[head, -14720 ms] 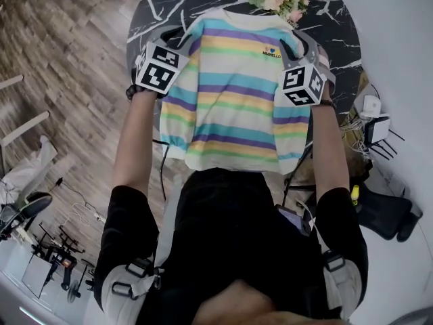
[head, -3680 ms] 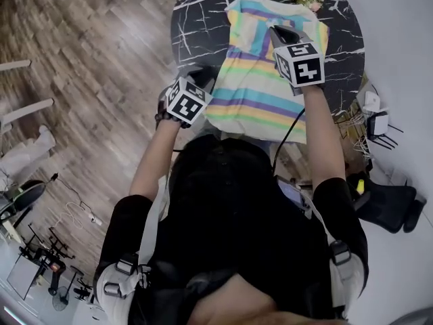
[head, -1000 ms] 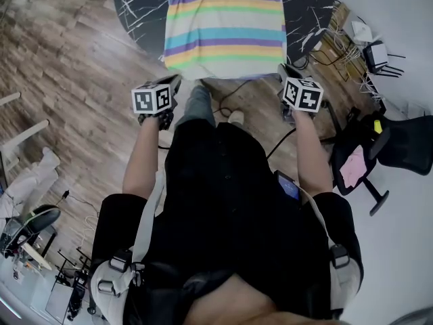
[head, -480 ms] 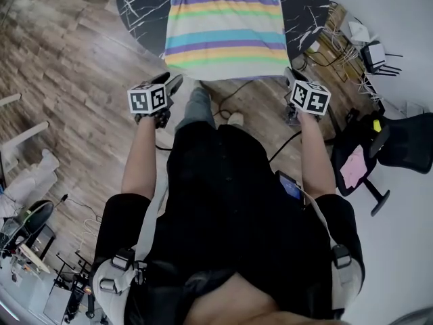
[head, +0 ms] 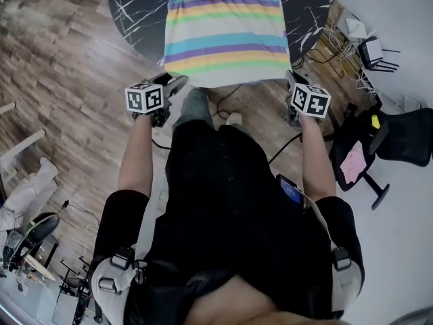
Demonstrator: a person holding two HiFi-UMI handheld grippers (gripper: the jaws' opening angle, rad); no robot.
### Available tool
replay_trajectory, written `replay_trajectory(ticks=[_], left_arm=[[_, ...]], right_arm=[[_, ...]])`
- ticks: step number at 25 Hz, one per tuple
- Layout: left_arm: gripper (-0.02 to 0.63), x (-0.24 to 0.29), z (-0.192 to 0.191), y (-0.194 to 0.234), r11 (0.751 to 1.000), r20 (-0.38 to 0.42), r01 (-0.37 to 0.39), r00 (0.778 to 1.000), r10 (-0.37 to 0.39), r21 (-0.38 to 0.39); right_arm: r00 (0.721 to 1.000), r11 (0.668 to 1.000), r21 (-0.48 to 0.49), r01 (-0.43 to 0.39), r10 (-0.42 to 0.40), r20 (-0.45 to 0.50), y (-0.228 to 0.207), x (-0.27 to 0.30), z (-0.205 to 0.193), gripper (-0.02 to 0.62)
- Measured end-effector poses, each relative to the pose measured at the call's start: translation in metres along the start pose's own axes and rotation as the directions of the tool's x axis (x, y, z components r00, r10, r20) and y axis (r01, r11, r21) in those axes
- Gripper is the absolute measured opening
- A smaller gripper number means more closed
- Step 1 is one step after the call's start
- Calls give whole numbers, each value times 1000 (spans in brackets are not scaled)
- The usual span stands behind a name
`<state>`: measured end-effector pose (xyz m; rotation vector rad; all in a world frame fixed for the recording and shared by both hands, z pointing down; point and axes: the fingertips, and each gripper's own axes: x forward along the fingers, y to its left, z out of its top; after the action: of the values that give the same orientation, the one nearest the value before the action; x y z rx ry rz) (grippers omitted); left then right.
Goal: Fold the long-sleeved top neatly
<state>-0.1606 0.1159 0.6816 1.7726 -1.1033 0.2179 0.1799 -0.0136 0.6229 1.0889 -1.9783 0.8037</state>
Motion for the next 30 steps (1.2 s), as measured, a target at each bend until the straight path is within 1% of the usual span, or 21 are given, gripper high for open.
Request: replay_trajectory(ticks=[1,2,3,5,7,10,13,16,21,25,27,30], left_arm=[[204,0,-2,-4,999,5,26,1000,-26,-18],[106,0,-3,-7,999,8,43,999,-43,-30],[24,-2,-5,-11,998,7,53,999,-53,-34],[21,-9,-10,-16,998,-15,57,998,-57,-22],[21,-19,-17,-21,999,-51,48,998,-47,13],[21,-34,-30,-31,998,-93,34,995,-28,59],[21,-43,-42,-43,996,-107,5,994,5,94],[21,-49,-56,-53,992,-104,-36,993,49,118],[21,-59,-77,-68,992,-69,-90,993,96,87],[21,-65,-94,-83,992,-70,-100,992,105,72],[21,-70,-98,-93,994,-62,-98,993,101,58],[21,-79,-92,-105,995,-33,-93,995,95,43]], right_arm=[[1000,1000,-4,4,-4,-1,0,0,-1,28],[1000,1000,-7,9,-9,-1,-1,-1,-1,28],[1000,1000,-11,16,-16,0,-2,-2,-2,28],[1000,1000,-12,29,-29,1,-5,-6,-3,26],[999,999,-11,36,-36,-5,-8,-11,-8,26],[1000,1000,-11,13,-13,-16,-9,-18,-23,26],[1000,1000,-21,-2,1,-21,-9,-27,-40,26],[1000,1000,-28,2,-2,-27,-11,-36,-54,26],[999,997,-67,-44,41,-35,-8,-47,-74,26],[997,994,-89,-65,61,-47,-9,-59,-87,26],[996,993,-91,-75,71,-45,-8,-69,-87,26],[996,993,-80,-91,90,-20,-7,-82,-76,25]])
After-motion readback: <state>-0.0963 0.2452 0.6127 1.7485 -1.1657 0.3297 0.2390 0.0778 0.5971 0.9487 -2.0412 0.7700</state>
